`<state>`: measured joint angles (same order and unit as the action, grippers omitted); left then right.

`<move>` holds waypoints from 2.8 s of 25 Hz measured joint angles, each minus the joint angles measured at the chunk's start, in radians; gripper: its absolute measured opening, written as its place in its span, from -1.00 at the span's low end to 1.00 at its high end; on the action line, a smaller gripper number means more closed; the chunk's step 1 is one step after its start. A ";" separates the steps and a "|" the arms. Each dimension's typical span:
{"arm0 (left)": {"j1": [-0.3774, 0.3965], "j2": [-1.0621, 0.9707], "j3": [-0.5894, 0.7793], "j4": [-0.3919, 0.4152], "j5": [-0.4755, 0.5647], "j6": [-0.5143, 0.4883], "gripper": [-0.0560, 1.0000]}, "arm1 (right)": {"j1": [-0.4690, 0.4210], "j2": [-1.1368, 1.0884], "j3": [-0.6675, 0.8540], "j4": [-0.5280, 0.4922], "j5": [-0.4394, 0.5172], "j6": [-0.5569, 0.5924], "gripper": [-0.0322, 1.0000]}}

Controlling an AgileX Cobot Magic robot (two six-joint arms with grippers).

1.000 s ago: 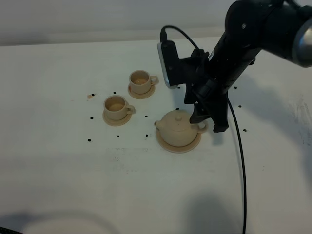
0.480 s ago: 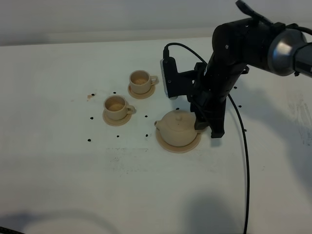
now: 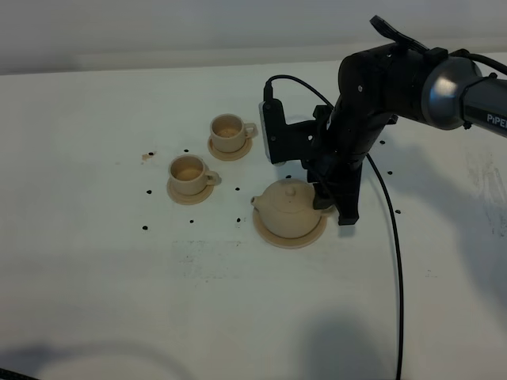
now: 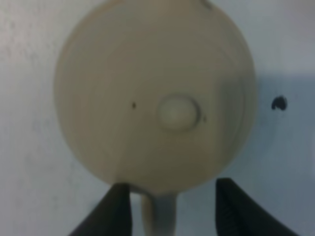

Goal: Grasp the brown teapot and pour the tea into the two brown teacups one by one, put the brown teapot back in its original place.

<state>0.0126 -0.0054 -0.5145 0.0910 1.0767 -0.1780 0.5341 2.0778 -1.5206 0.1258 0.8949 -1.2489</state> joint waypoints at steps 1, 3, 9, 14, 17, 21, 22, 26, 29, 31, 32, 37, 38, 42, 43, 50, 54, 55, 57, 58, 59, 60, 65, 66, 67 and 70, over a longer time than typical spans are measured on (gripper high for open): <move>0.000 0.000 0.000 0.000 0.000 0.000 0.05 | 0.000 0.001 0.000 -0.009 0.000 0.000 -0.23; 0.000 0.000 0.000 0.000 0.000 0.000 0.05 | 0.000 0.008 0.000 -0.027 -0.001 0.000 -0.28; 0.000 0.000 0.000 0.000 0.000 0.000 0.05 | 0.000 0.015 0.000 -0.054 0.001 0.000 -0.37; 0.000 0.000 0.000 0.000 0.000 0.000 0.05 | 0.018 0.023 0.000 -0.084 0.003 0.000 -0.38; 0.000 0.000 0.000 0.000 0.000 0.000 0.05 | 0.028 0.023 0.000 -0.111 0.002 0.000 -0.38; 0.000 0.000 0.000 0.000 0.000 0.000 0.05 | 0.042 0.023 0.000 -0.147 0.001 0.017 -0.38; 0.000 0.000 0.000 0.000 0.000 0.000 0.05 | 0.045 0.023 0.000 -0.151 0.001 0.019 -0.38; 0.000 0.000 0.000 0.000 0.000 0.000 0.05 | 0.048 0.023 0.000 -0.159 0.001 0.029 -0.38; 0.000 0.000 0.000 0.000 0.000 0.000 0.05 | 0.048 0.023 0.000 -0.160 0.001 0.038 -0.39; 0.000 0.000 0.000 0.000 0.000 0.000 0.05 | 0.048 0.023 0.000 -0.160 0.001 0.043 -0.43; 0.000 0.000 0.000 0.000 0.000 0.000 0.05 | 0.048 0.023 0.000 -0.160 0.001 0.046 -0.45; 0.000 0.000 0.000 0.000 0.000 0.000 0.05 | 0.048 0.023 0.000 -0.161 0.001 0.053 -0.63; 0.000 0.000 0.000 0.000 0.000 0.000 0.05 | 0.048 0.023 0.000 -0.161 0.001 0.053 -0.67; 0.000 0.000 0.000 0.000 0.000 0.000 0.05 | 0.048 0.023 0.000 -0.161 0.000 0.054 -0.74; 0.000 0.000 0.000 0.000 0.000 0.000 0.05 | 0.048 0.023 0.000 -0.160 0.002 0.056 -0.75; 0.000 0.000 0.000 0.000 0.000 0.000 0.05 | 0.048 0.023 -0.011 -0.155 0.046 0.106 -0.75; 0.000 0.000 0.000 0.000 0.000 0.000 0.05 | 0.048 0.025 -0.048 -0.139 0.119 0.153 -0.75; 0.000 0.000 0.000 0.000 0.000 0.000 0.05 | 0.048 0.025 -0.058 -0.136 0.141 0.163 -0.75; 0.000 0.000 0.000 0.000 0.000 0.000 0.05 | 0.049 0.025 -0.069 -0.126 0.159 0.176 -0.75; 0.000 0.000 0.000 0.000 0.000 0.000 0.05 | 0.049 0.025 -0.069 -0.126 0.160 0.182 -0.75; 0.000 0.000 0.000 0.000 0.000 0.000 0.05 | 0.049 0.025 -0.069 -0.126 0.164 0.191 -0.75; 0.000 0.000 0.000 0.000 0.000 0.000 0.05 | 0.049 0.025 -0.069 -0.120 0.166 0.196 -0.75; 0.000 0.000 0.000 0.000 0.000 0.000 0.05 | 0.049 0.025 -0.069 -0.101 0.166 0.237 -0.75; 0.000 0.000 0.000 0.000 0.000 0.000 0.05 | 0.049 0.025 -0.069 -0.097 0.165 0.248 -0.75; 0.000 0.000 0.000 0.000 0.000 0.000 0.05 | 0.049 0.025 -0.070 -0.095 0.161 0.258 -0.75; 0.000 0.000 0.000 0.000 0.000 0.000 0.05 | 0.049 0.025 -0.100 -0.080 0.160 0.308 -0.75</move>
<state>0.0126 -0.0054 -0.5145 0.0910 1.0767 -0.1780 0.5828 2.1033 -1.6207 0.0455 1.0551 -0.9410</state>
